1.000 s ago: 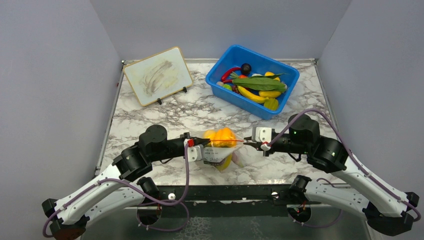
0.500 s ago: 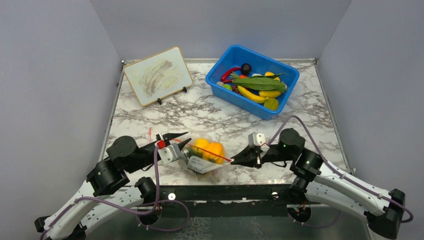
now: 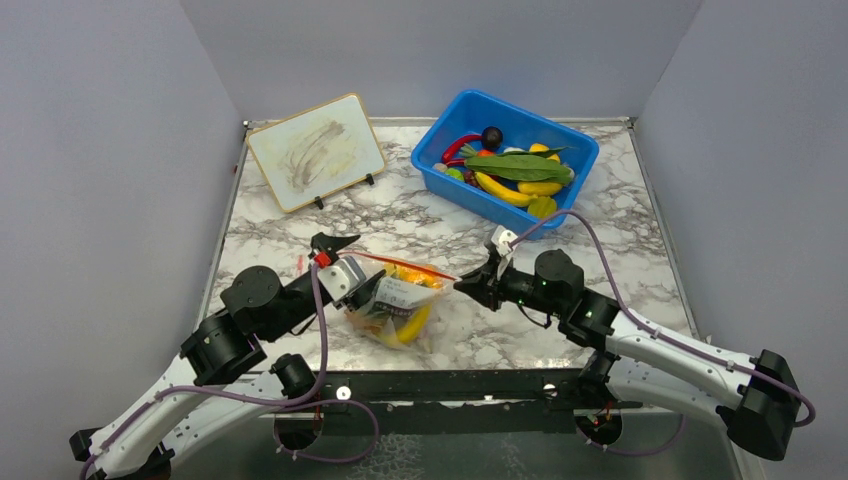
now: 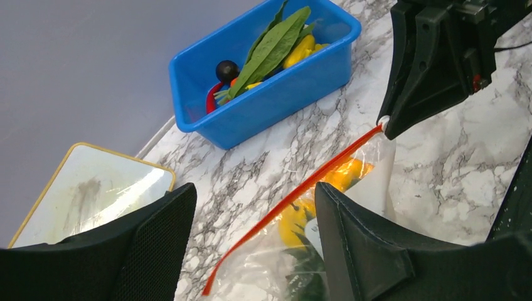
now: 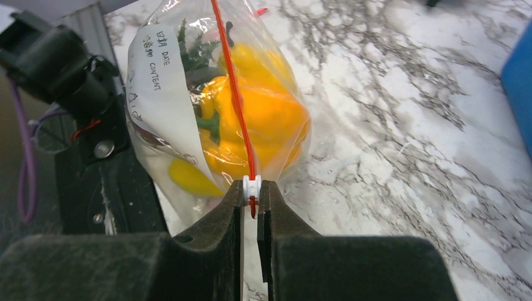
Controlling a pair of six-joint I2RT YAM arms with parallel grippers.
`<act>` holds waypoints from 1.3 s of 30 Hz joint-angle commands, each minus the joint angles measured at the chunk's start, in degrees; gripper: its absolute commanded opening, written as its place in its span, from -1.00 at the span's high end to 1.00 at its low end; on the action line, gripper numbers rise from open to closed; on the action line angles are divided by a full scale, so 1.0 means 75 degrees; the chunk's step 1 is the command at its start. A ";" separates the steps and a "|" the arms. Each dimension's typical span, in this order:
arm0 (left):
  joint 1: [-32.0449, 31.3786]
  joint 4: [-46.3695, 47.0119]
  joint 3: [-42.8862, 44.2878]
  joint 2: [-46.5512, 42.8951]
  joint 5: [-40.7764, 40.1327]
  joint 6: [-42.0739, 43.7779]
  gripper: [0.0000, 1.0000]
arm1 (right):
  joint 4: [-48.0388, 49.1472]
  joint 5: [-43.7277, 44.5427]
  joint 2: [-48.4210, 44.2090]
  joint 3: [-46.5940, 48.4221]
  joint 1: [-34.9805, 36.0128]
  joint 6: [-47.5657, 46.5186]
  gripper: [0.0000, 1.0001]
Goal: Place the food in the zip-top bag and seal the zipper
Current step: Place the zipper food storage bag at the center of the board.
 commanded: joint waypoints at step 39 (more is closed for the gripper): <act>0.0032 0.0788 -0.0340 0.1701 -0.2971 -0.4965 -0.99 | -0.3833 0.4531 -0.0646 0.2934 -0.0038 0.2132 -0.99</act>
